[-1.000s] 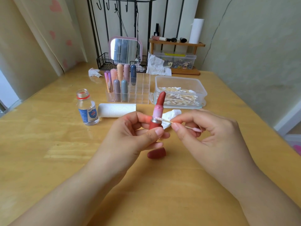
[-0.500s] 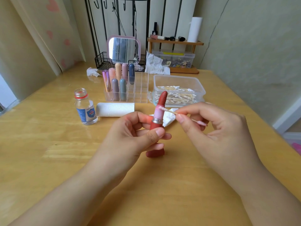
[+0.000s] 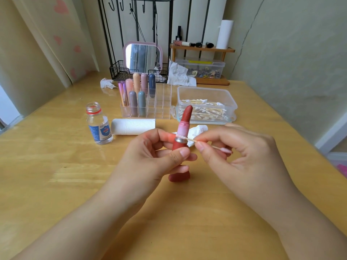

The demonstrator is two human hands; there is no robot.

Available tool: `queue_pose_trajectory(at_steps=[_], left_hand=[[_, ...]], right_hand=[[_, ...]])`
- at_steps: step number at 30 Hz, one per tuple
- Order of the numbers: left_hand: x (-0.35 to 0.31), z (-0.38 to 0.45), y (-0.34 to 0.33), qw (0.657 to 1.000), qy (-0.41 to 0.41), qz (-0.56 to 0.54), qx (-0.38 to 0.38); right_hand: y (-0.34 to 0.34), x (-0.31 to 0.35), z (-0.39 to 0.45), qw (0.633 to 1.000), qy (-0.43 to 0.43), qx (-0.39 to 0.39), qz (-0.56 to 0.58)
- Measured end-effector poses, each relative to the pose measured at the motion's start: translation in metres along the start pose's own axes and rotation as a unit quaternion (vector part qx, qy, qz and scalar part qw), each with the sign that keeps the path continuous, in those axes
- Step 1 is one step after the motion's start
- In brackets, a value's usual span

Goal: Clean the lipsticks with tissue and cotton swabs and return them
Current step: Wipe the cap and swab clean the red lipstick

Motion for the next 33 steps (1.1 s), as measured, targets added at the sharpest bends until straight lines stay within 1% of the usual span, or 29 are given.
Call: queue_pose_trajectory(at_steps=[6, 10, 15, 17, 19, 23, 26, 29, 33], left_hand=[[0.0, 0.0, 0.0, 1.0, 0.0, -0.001, -0.002], [-0.001, 0.0, 0.0, 1.0, -0.001, -0.001, 0.004], [-0.002, -0.001, 0.0, 1.0, -0.002, -0.008, 0.008], [0.0, 0.0, 0.001, 1.0, 0.0, -0.011, 0.012], [0.001, 0.0, 0.002, 1.0, -0.004, -0.013, 0.025], [0.004, 0.0, 0.002, 0.998, -0.015, -0.014, 0.061], [0.007, 0.0, -0.001, 0.996, -0.015, 0.002, 0.089], [0.009, -0.001, -0.004, 0.995, -0.02, 0.025, 0.099], [0.008, -0.003, -0.006, 0.993, -0.033, 0.056, 0.099]], right_hand=[[0.007, -0.002, 0.002, 0.999, -0.005, -0.03, -0.014], [0.001, 0.001, 0.0, 1.0, 0.005, -0.004, 0.002], [0.008, -0.005, 0.001, 0.999, -0.03, -0.034, 0.017], [0.007, -0.005, 0.001, 0.999, -0.029, -0.021, 0.031], [0.004, -0.003, 0.001, 0.999, -0.019, -0.005, 0.037], [0.007, -0.005, 0.001, 0.998, -0.035, -0.03, 0.038], [0.005, -0.003, 0.0, 0.998, -0.034, -0.017, 0.044], [0.001, 0.0, 0.0, 0.999, -0.013, 0.003, 0.031], [0.004, -0.001, 0.0, 0.999, -0.018, -0.019, 0.021]])
Point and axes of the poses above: each hand's wrist, its own z-axis towards the middle knuckle, its own y-axis out of the back of the hand, x = y × z, the point moved 4 cm from there along z, towards the middle knuckle, and after that the axes turned 7 degrees about y, right-handed, at the moved point
